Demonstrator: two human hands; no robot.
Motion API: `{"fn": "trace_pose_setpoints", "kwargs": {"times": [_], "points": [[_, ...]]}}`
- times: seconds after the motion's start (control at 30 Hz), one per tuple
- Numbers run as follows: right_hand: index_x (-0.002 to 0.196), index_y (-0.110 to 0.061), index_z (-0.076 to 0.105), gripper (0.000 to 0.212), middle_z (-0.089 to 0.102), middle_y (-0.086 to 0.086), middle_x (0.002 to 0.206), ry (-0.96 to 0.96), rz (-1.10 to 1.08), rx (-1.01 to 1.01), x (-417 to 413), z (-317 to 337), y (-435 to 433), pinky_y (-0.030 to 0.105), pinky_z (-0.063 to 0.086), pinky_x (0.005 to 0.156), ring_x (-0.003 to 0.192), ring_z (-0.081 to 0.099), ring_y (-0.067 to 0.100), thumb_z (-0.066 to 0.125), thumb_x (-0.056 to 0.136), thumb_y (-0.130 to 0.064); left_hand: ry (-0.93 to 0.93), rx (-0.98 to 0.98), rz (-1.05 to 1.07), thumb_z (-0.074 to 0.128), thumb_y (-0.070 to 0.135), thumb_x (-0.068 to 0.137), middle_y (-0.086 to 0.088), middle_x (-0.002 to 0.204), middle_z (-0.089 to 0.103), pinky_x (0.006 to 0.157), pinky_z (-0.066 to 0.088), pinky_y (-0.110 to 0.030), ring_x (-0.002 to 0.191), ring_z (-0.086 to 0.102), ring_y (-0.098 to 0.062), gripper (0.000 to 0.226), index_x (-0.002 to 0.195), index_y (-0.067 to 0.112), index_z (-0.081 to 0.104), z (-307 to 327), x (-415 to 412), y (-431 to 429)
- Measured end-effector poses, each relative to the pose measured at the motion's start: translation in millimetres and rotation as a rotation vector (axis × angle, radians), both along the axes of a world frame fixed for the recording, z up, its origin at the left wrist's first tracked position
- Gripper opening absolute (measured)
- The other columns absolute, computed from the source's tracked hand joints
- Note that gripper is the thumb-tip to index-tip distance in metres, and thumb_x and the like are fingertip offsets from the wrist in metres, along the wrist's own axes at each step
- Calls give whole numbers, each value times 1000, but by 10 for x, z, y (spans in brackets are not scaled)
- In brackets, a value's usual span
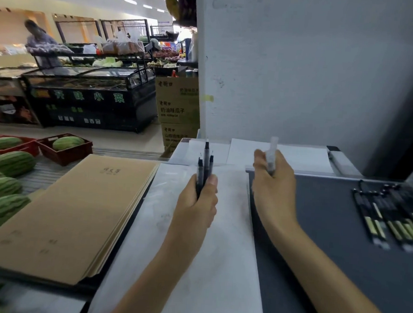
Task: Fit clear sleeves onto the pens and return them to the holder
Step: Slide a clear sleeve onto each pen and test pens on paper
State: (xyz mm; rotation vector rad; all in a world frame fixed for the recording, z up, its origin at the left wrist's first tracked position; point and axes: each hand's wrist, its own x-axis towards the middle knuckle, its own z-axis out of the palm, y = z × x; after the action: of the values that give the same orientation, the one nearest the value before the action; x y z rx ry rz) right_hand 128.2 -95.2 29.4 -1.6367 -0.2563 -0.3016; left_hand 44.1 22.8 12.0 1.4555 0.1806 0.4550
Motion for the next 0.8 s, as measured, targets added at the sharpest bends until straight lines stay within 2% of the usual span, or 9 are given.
{"fn": "trace_pose_setpoints", "kwargs": {"times": [0.13,0.2,0.27,0.33,0.47,0.57,0.63,0.7,0.8], "points": [[62,-36,46,45,44,-16,54,-18,-27,17,-20,10,22,14,37,49,51,36,3,54,106,-39,-31,184,83,50,26,109,5,70,56,67,50,-15,67,59,-9,21,97,20,66,-68,1,23],[62,-33,45,47,43,-9,54,43,-42,50,15,35,10,29,50,51,48,40,9,51,107,-43,-26,182,59,49,22,109,4,73,61,68,54,-18,71,66,-14,21,105,20,70,-56,-4,25],[72,-18,53,43,46,3,55,185,-25,120,30,56,12,40,60,52,43,47,14,49,109,-40,-37,139,24,49,20,109,2,74,65,63,57,-23,66,68,-21,19,111,18,68,-20,-21,8],[85,-8,64,39,50,6,55,268,-8,178,41,65,16,34,58,45,44,51,17,49,110,-34,-84,92,27,49,22,109,-2,72,67,56,57,-28,58,67,-24,18,116,18,66,14,-53,-2],[101,-20,75,25,40,-8,52,283,72,191,61,102,-45,19,31,35,37,34,5,56,107,-34,-185,14,199,50,28,109,-2,69,65,46,53,-30,51,60,-17,21,119,20,66,53,-85,97],[83,-19,74,28,35,-8,50,227,140,313,24,181,-80,25,30,38,39,30,9,67,100,-41,-272,-137,352,48,25,111,-2,64,57,45,51,-30,48,52,-14,20,113,17,66,79,-90,227],[61,-22,57,45,37,-4,52,133,108,388,3,201,-85,26,33,39,42,32,13,69,97,-47,-305,-224,445,48,24,111,-1,63,54,45,50,-29,48,49,-14,20,109,15,65,91,-95,294],[60,-23,44,51,36,-2,54,107,55,361,21,159,-64,25,35,41,47,35,17,67,97,-48,-326,-252,515,47,26,111,0,63,53,46,50,-30,48,48,-14,21,105,16,65,98,-97,319],[67,-14,45,50,38,2,52,121,-44,235,27,13,-15,24,35,42,49,44,20,65,99,-46,-357,-259,548,46,26,112,3,63,52,48,51,-29,49,50,-14,21,103,17,63,110,-102,310]]}}
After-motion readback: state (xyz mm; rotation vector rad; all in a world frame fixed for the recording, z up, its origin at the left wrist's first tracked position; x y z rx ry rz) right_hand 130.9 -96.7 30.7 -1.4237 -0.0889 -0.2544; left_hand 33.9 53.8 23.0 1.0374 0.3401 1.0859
